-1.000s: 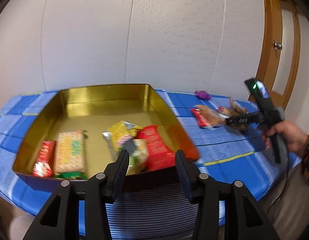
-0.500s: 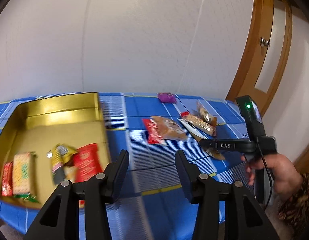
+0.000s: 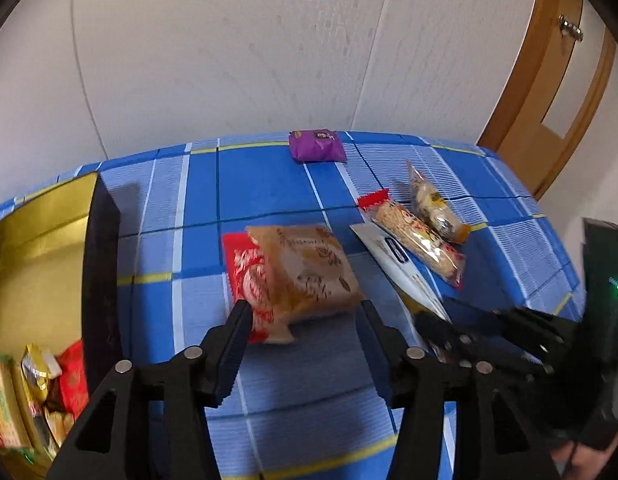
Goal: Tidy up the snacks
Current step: 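Grasp the round brown pastry packet with left while right holds the white bar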
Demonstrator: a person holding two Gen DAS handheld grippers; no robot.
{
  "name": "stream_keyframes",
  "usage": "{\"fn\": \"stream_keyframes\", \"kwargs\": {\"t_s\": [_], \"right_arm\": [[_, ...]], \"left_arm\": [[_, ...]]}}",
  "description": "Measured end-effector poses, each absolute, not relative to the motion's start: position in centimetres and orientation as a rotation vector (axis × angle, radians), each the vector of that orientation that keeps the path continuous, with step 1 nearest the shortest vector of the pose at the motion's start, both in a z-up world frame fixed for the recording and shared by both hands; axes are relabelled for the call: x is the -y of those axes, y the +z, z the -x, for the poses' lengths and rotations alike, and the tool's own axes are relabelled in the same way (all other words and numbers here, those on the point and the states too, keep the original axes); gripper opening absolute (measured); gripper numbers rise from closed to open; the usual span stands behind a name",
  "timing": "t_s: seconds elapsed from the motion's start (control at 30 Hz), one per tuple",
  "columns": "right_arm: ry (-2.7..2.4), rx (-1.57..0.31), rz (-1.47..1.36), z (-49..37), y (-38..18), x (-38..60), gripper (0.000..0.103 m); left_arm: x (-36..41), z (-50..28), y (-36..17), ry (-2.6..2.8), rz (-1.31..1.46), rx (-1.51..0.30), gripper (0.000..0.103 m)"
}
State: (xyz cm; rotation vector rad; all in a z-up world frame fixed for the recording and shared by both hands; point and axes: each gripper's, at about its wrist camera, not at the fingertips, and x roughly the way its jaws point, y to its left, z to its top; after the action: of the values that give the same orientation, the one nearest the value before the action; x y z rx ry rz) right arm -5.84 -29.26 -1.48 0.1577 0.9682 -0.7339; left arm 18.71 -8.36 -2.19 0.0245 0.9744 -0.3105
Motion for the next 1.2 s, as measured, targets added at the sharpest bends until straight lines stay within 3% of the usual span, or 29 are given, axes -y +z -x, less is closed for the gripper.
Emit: {"fn": "stream_keyframes", "kwargs": {"t_s": [0.63,1.1,1.2], "right_arm": [[-0.793,-0.919,-0.229,7.8,-0.6,30.7,0.029],[-0.872,-0.898,-0.212,9.2,-0.2,31.3,0.029],[-0.858,-0.894,-0.211,8.9,-0.2,31.2,0.037]], "left_arm": [[12.6,-22.1,-6.0,-0.23,-0.164,-1.025,0.062],[10.7,-15.1,-6.5,-0.34,-0.089,-0.999,0.059],[11.1,-14.5,-6.4,-0.334,-0.119,-1.003,0.059]]}}
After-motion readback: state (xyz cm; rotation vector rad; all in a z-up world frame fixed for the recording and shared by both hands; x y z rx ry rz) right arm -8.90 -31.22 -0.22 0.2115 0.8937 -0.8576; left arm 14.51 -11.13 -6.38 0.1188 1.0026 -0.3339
